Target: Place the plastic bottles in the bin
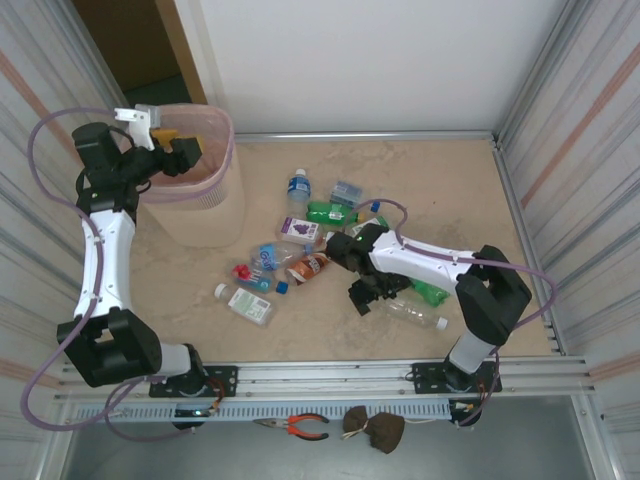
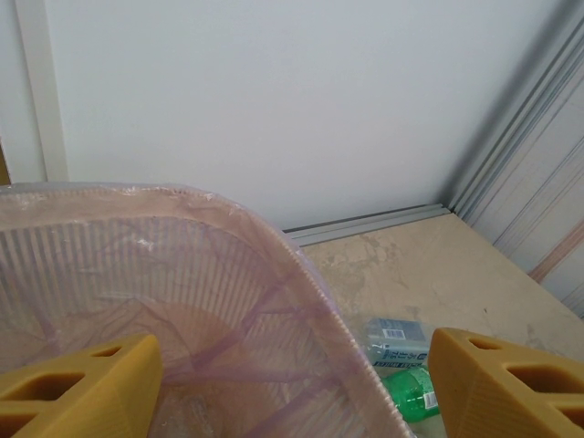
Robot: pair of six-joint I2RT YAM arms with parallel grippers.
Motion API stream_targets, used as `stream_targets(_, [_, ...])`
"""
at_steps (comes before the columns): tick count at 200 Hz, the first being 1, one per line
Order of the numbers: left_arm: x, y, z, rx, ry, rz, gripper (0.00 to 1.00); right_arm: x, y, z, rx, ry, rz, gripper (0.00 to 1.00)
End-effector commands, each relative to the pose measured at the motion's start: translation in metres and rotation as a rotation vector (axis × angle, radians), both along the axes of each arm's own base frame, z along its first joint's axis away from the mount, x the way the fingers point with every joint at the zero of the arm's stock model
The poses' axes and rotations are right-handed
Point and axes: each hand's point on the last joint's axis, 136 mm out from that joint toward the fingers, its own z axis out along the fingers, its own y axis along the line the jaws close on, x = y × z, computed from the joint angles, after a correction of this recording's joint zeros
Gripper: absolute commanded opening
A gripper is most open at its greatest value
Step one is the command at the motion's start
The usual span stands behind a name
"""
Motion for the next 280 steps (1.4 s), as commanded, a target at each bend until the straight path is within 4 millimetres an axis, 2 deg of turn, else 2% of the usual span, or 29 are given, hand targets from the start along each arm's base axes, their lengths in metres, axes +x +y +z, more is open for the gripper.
stream_targets(1, [-0.008,-0.003,0.011,-0.002,-0.038,-0.015,0.77,-0.006,-0.012,-0.003,-0.033,-0.046,-0.121,0.89])
stream_targets(40, [-0.007,-0.003,0.010,-0.006,-0.035,-0.014,0.77,-0.006,-0.020,-0.003,-0.011,-0.108,-0.173,0.92])
stream_targets(63, [-0.006,-0.002,0.009,-0.005,-0.033,-0.007,0.77,0.001,-0.020,0.023,0.059,-0.191,-0.264,0.92])
stream_targets(81, [-0.006,-0.002,0.009,-0.005,-0.034,-0.005,0.77,0.005,-0.018,0.046,0.190,-0.241,-0.435,0.92])
stream_targets(110, [-0.005,-0.001,0.008,-0.013,-0.029,-0.004,0.77,0.001,-0.025,0.053,0.467,-0.239,-0.823,0.91])
stream_targets(140, [-0.003,-0.002,0.008,-0.032,-0.021,-0.012,0.77,-0.002,-0.043,0.045,0.626,-0.224,-1.345,0.90])
stream_targets(165, [-0.002,-0.002,0.006,-0.032,-0.015,-0.008,0.77,-0.020,-0.060,0.035,0.607,-0.207,-1.720,0.89])
stream_targets(184, [-0.001,-0.001,0.005,-0.033,-0.010,-0.006,0.77,-0.030,-0.063,0.028,0.576,-0.167,-1.920,0.89])
stream_targets(211, [-0.001,-0.001,0.005,-0.041,-0.005,-0.007,0.77,-0.040,-0.067,0.019,0.485,-0.140,-2.077,0.90])
stream_targets(280, [0.000,-0.003,0.005,-0.058,0.000,-0.018,0.77,-0.032,-0.072,-0.018,0.430,-0.114,-2.252,0.96])
